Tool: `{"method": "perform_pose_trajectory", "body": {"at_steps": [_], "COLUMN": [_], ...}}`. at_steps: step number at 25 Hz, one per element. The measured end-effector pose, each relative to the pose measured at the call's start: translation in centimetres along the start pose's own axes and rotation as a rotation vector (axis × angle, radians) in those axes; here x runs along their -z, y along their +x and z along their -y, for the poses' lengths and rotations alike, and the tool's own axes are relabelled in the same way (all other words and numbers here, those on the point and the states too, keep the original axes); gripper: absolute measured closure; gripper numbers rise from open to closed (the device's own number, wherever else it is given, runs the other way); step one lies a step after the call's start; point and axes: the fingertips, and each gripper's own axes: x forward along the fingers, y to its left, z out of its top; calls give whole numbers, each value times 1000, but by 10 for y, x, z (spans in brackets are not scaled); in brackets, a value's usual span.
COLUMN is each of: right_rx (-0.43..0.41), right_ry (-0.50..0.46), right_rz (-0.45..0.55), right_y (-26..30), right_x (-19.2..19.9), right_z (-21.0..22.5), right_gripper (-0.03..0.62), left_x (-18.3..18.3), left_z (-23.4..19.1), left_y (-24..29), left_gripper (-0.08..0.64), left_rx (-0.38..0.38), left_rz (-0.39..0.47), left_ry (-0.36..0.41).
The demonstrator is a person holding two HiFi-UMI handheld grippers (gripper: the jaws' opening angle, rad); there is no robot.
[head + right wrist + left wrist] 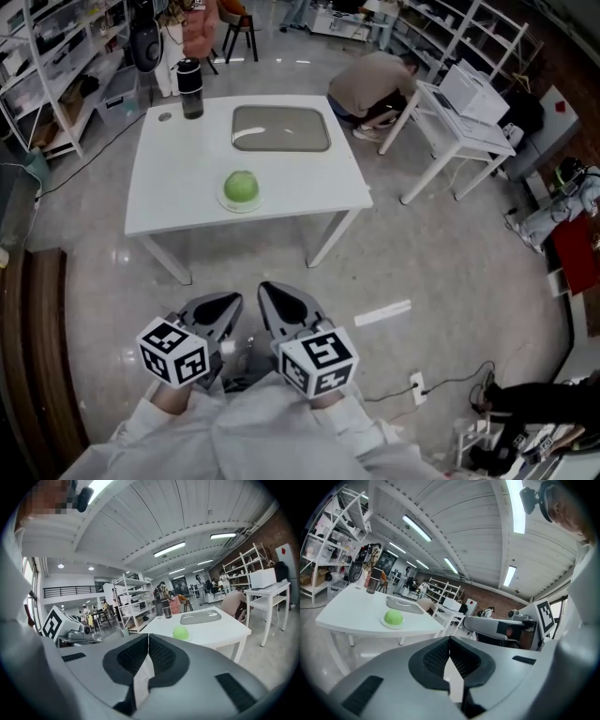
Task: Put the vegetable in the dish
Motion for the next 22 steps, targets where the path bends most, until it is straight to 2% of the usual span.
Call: {"method": "perform_pose_trajectory", "body": {"at_steps": [11,15,22], "right_rx": [-22,-16,-32], "right_ry": [-1,-1,-1], "right_rz": [-19,-17,-26], "right_y": [68,93,148], "right_x": [-15,-27,-59], "right_z": [37,70,127], "right_gripper": [577,577,577], "left_x": [-29,-45,-85], "left_z": [-59,-77,-123], "left_y": [45,74,125], "left_gripper": [552,552,552], "left_rx": [-24,-12,-50], "left_rz": [-6,-10,1], "left_ry": [-21,-18,-32]}}
